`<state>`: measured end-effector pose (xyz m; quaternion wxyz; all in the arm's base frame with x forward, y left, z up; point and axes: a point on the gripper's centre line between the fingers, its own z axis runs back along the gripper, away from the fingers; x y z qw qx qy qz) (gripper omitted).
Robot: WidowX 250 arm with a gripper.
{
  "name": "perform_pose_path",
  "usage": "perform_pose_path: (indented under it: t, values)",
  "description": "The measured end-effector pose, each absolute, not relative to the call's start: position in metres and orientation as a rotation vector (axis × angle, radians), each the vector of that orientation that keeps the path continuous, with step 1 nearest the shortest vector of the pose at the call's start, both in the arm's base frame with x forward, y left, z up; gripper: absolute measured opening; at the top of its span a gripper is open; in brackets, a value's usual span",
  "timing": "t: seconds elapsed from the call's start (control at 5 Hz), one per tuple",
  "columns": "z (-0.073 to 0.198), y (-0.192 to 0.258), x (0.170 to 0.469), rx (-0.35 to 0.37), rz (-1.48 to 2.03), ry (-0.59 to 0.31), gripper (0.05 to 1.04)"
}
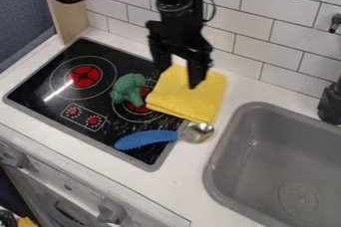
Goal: Put the broccoli on the lower left side of the stove
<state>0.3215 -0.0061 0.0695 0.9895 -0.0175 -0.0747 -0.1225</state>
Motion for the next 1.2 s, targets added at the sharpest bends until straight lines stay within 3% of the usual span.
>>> perform_pose_path:
  t: [0.6, 1.0, 1.2]
  values:
    - [0.062, 0.045, 0.314, 0.125, -0.082, -0.107, 1.0]
    - [0.042, 0.053, 0.314, 0.167, -0.086, -0.03, 1.0]
    - [0.033, 0.054, 0.313, 0.17, -0.103, 0.014, 0.95]
